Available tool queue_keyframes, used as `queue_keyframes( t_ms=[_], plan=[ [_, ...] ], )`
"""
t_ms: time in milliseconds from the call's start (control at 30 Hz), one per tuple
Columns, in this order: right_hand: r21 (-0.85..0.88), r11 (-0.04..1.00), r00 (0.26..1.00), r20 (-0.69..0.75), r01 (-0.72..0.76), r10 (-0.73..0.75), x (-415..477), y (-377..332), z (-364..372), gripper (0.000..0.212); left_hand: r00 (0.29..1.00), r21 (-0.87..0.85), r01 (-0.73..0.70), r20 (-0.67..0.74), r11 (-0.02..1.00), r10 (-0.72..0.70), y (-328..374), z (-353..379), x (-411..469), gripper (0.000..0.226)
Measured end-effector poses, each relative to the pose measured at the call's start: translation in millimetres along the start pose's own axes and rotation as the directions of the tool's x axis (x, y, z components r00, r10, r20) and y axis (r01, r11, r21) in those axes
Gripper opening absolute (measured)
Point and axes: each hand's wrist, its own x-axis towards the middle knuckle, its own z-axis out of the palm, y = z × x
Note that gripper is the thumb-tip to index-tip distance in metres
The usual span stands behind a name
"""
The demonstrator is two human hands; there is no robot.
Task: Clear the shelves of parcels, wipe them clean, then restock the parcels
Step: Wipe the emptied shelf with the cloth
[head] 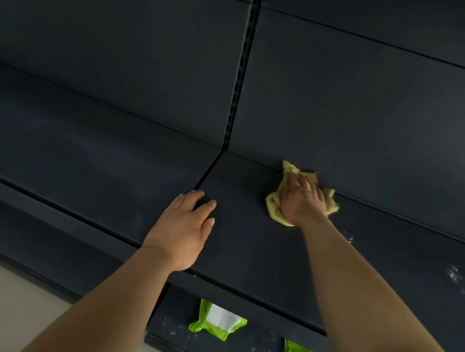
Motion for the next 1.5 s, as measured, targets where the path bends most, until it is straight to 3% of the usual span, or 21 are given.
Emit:
queue_keyframes(
  t_ms=[167, 300, 400, 600, 733, 900, 967, 1033, 1133, 1233, 1367, 1500],
  plan=[
    [-0.001, 0.964, 0.964, 0.025, -0.266, 0.266, -37, 88, -14, 0.060, 1.000, 0.012, -0.001, 0.026, 1.000, 0.000, 1, 0, -2, 0.055],
    [-0.037, 0.940, 0.939, 0.047, -0.340, 0.341, -63, 86, -14, 0.060, 1.000, 0.078, -0.026, 0.005, 0.997, 0.025, 3, 2, -2, 0.053],
    [-0.070, 0.955, 0.953, 0.084, -0.287, 0.292, -79, 50, -9, 0.058, 0.999, 0.129, -0.046, 0.000, 0.991, 0.047, 6, 1, -1, 0.052],
    [-0.058, 0.998, 0.993, 0.108, -0.035, 0.042, -119, 11, 5, 0.058, 0.995, 0.310, -0.096, 0.062, 0.946, 0.081, 19, -6, -3, 0.055],
    [0.017, 0.989, 0.989, 0.048, -0.144, 0.143, -136, 57, -6, 0.060, 0.974, 0.396, -0.204, 0.177, 0.895, 0.144, 35, -12, 0, 0.066],
    [0.028, 0.943, 0.943, 0.039, -0.330, 0.329, -172, 126, -17, 0.060, 0.977, 0.300, -0.077, 0.211, 0.951, 0.013, 50, -15, 3, 0.057],
    [0.020, 0.930, 0.930, 0.040, -0.366, 0.365, -181, 130, -16, 0.060, 0.978, 0.258, 0.002, 0.203, 0.966, -0.056, 63, -15, 5, 0.045],
    [-0.019, 0.927, 0.926, 0.048, -0.374, 0.375, -187, 116, -12, 0.062, 0.969, 0.250, 0.074, 0.209, 0.965, -0.129, 78, -11, 5, 0.049],
    [-0.057, 0.956, 0.953, 0.073, -0.289, 0.293, -191, 81, -4, 0.070, 0.964, 0.262, 0.141, 0.184, 0.955, -0.193, 91, 6, 3, 0.067],
    [-0.079, 0.989, 0.989, 0.071, -0.123, 0.128, -193, 52, 0, 0.076, 0.975, 0.278, 0.137, 0.132, 0.951, -0.179, 91, 15, 3, 0.067],
    [-0.091, 0.994, 0.994, 0.094, 0.060, -0.052, -195, 26, 0, 0.084, 0.988, 0.345, 0.025, 0.135, 0.938, -0.076, 80, 6, 7, 0.057],
    [-0.130, 0.972, 0.973, 0.145, 0.197, -0.178, -201, -8, 7, 0.104, 0.988, 0.296, -0.064, 0.153, 0.953, 0.019, 56, 2, 8, 0.052]
  ],
)
